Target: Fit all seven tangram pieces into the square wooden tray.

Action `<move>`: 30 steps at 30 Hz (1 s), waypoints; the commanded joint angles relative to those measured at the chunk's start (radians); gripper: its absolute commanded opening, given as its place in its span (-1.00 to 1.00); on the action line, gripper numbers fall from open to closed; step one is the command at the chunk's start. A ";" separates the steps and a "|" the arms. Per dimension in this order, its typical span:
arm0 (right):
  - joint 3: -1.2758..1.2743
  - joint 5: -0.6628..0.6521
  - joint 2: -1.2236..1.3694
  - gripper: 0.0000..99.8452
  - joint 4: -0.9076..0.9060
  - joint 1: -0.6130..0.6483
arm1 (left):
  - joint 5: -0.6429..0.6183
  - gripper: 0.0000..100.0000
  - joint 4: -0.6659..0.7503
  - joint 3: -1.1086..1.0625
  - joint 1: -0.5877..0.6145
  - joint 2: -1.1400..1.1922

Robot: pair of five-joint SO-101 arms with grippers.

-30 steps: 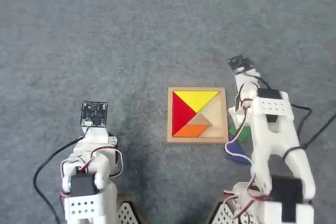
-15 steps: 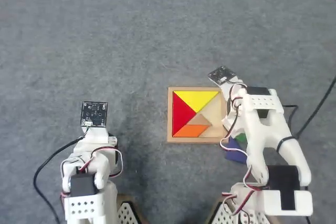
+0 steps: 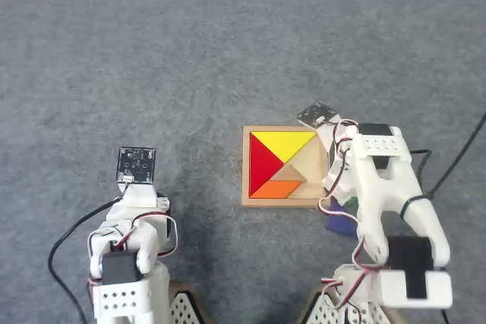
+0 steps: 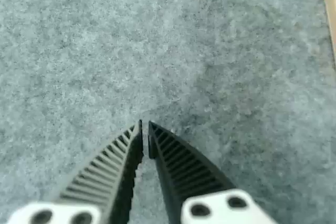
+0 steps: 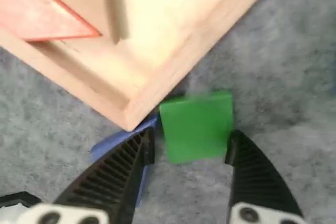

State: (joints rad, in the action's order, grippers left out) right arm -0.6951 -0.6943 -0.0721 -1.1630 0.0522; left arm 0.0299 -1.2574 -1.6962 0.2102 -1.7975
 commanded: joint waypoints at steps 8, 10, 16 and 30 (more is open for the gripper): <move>0.169 -0.034 0.194 -0.78 0.041 -0.013 | -0.017 -0.96 -0.003 0.013 0.002 -0.018; 0.190 0.009 0.196 -0.84 0.039 -0.013 | -0.017 -0.96 -0.003 0.013 0.002 -0.018; 0.210 0.029 0.196 -0.94 0.041 -0.013 | -0.017 -0.96 -0.003 0.013 0.002 -0.018; 0.181 0.150 -0.019 -0.98 0.041 -0.024 | -0.017 -0.96 -0.003 0.013 0.002 -0.018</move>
State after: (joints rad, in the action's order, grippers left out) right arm -0.5171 -0.5623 -0.0169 -1.1385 0.0399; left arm 0.0299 -1.2574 -1.6962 0.2102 -1.7975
